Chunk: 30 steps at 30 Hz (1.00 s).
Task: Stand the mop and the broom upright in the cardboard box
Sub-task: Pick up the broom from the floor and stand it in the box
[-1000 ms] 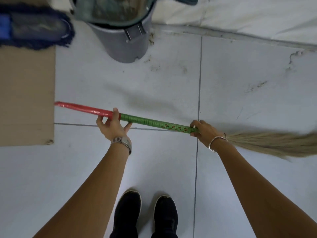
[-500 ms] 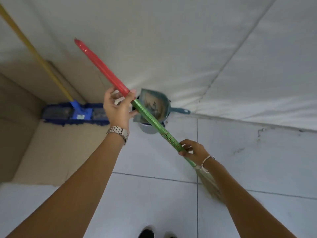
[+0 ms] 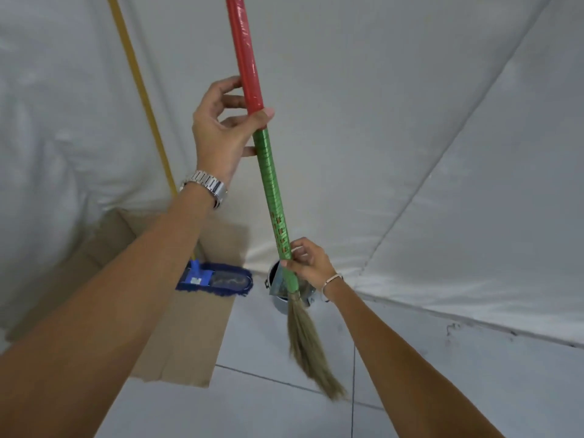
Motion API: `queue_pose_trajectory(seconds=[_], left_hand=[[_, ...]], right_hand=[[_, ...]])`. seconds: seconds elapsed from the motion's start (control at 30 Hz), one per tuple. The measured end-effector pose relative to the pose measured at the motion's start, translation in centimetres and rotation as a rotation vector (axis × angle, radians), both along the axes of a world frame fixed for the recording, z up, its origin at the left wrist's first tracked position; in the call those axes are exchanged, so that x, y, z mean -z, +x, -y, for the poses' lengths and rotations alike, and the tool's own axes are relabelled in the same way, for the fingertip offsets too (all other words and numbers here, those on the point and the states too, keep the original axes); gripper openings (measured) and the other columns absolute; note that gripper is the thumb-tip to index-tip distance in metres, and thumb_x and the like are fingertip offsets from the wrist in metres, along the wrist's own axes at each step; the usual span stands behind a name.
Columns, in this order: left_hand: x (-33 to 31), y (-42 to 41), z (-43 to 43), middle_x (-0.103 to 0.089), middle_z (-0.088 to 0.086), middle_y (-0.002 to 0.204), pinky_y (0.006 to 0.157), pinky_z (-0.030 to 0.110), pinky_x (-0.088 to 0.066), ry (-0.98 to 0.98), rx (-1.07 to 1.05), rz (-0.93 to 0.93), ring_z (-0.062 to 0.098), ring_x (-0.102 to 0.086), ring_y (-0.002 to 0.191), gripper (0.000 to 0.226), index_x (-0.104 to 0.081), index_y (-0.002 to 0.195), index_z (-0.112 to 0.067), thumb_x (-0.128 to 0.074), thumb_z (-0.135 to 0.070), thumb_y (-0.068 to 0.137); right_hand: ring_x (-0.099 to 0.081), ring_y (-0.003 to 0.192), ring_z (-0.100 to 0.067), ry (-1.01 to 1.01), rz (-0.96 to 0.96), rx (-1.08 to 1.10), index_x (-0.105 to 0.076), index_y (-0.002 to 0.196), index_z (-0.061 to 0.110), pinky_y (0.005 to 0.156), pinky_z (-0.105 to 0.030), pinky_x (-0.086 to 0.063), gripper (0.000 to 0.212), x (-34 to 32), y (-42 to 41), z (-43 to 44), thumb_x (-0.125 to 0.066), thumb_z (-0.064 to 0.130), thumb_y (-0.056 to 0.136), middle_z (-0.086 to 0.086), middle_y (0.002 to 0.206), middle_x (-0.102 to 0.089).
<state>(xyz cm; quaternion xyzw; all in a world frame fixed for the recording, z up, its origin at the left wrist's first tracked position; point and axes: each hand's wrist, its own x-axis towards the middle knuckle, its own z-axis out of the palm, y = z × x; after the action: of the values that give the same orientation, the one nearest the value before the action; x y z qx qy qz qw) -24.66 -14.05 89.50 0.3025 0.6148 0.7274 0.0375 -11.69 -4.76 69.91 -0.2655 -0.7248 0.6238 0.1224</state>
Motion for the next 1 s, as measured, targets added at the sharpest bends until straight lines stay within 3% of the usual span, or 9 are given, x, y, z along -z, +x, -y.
queue_pose_trajectory(seconds=[0.07, 0.23, 0.37, 0.5, 0.63, 0.7, 0.83, 1.0], left_hand=[[-3.2, 0.0, 2.3, -0.061, -0.005, 0.087, 0.049, 0.031, -0.058, 0.036, -0.009, -0.02, 0.005, -0.069, 0.067, 0.042, -0.057, 0.106, -0.022, -0.077, -0.009, 0.071], [-8.8, -1.5, 8.4, -0.062, -0.005, 0.086, 0.051, 0.031, -0.059, 0.086, -0.054, -0.04, 0.005, -0.068, 0.067, 0.042, -0.059, 0.108, -0.019, -0.077, -0.006, 0.072], [-11.6, -4.4, 13.6, -0.065, -0.006, 0.088, 0.053, 0.027, -0.057, 0.109, -0.043, -0.021, 0.004, -0.069, 0.069, 0.041, -0.062, 0.106, -0.024, -0.076, -0.005, 0.072], [-13.3, -8.3, 18.7, -0.064, 0.001, 0.097, 0.06, 0.031, -0.059, 0.091, 0.0, -0.031, 0.008, -0.069, 0.073, 0.043, -0.061, 0.112, -0.016, -0.074, -0.003, 0.073], [-14.5, -13.2, 23.1, -0.063, 0.016, 0.114, 0.067, 0.035, -0.06, 0.039, 0.019, -0.05, 0.018, -0.068, 0.083, 0.048, -0.056, 0.121, -0.009, -0.073, -0.005, 0.076], [-14.9, -16.2, 24.9, -0.064, 0.013, 0.117, 0.065, 0.032, -0.06, 0.02, 0.005, -0.072, 0.018, -0.069, 0.086, 0.047, -0.056, 0.12, -0.013, -0.073, -0.008, 0.077], [-14.6, -22.0, 27.2, -0.067, 0.006, 0.111, 0.063, 0.031, -0.06, -0.028, -0.018, -0.096, 0.016, -0.07, 0.087, 0.046, -0.058, 0.119, -0.017, -0.074, -0.011, 0.077], [-13.3, -30.2, 28.4, -0.069, -0.001, 0.098, 0.066, 0.037, -0.061, -0.066, -0.029, -0.09, 0.012, -0.071, 0.081, 0.048, -0.058, 0.12, -0.015, -0.075, -0.01, 0.075]], right_hand=[[-0.057, 0.069, -0.023, 0.02, -0.045, 0.009, -0.054, 0.082, 0.012, 0.074, -0.041, -0.055, 0.024, -2.8, -1.0, 2.1, -0.07, -0.003, 0.073, -0.008, 0.074, -0.056], [-0.058, 0.079, -0.025, 0.077, -0.155, 0.033, -0.057, 0.077, 0.012, 0.085, -0.042, -0.051, 0.026, -7.9, -4.9, 7.4, -0.071, -0.008, 0.069, -0.011, 0.082, -0.061], [-0.059, 0.08, -0.029, -0.005, -0.185, 0.069, -0.058, 0.071, 0.018, 0.081, -0.048, -0.054, 0.032, -10.4, -8.8, 12.3, -0.07, -0.012, 0.067, -0.008, 0.078, -0.062], [-0.058, 0.076, -0.027, -0.004, -0.228, 0.083, -0.057, 0.072, 0.014, 0.075, -0.043, -0.055, 0.03, -12.2, -13.6, 16.9, -0.072, -0.012, 0.066, -0.007, 0.075, -0.06], [-0.058, 0.068, -0.023, -0.029, -0.256, 0.119, -0.059, 0.09, -0.003, 0.062, -0.031, -0.056, 0.028, -12.8, -19.4, 21.3, -0.073, -0.01, 0.066, -0.002, 0.069, -0.058], [-0.058, 0.07, -0.025, -0.032, -0.276, 0.122, -0.06, 0.09, -0.002, 0.057, -0.024, -0.055, 0.027, -12.7, -23.0, 23.1, -0.073, -0.009, 0.067, -0.001, 0.068, -0.058], [-0.059, 0.076, -0.028, -0.038, -0.28, 0.111, -0.061, 0.092, -0.002, 0.061, -0.032, -0.056, 0.029, -12.0, -29.0, 25.4, -0.073, -0.009, 0.067, -0.005, 0.071, -0.059], [-0.059, 0.069, -0.026, -0.057, -0.281, 0.062, -0.06, 0.088, -0.003, 0.058, -0.024, -0.057, 0.029, -10.2, -37.0, 27.0, -0.074, -0.01, 0.065, -0.001, 0.069, -0.058]])
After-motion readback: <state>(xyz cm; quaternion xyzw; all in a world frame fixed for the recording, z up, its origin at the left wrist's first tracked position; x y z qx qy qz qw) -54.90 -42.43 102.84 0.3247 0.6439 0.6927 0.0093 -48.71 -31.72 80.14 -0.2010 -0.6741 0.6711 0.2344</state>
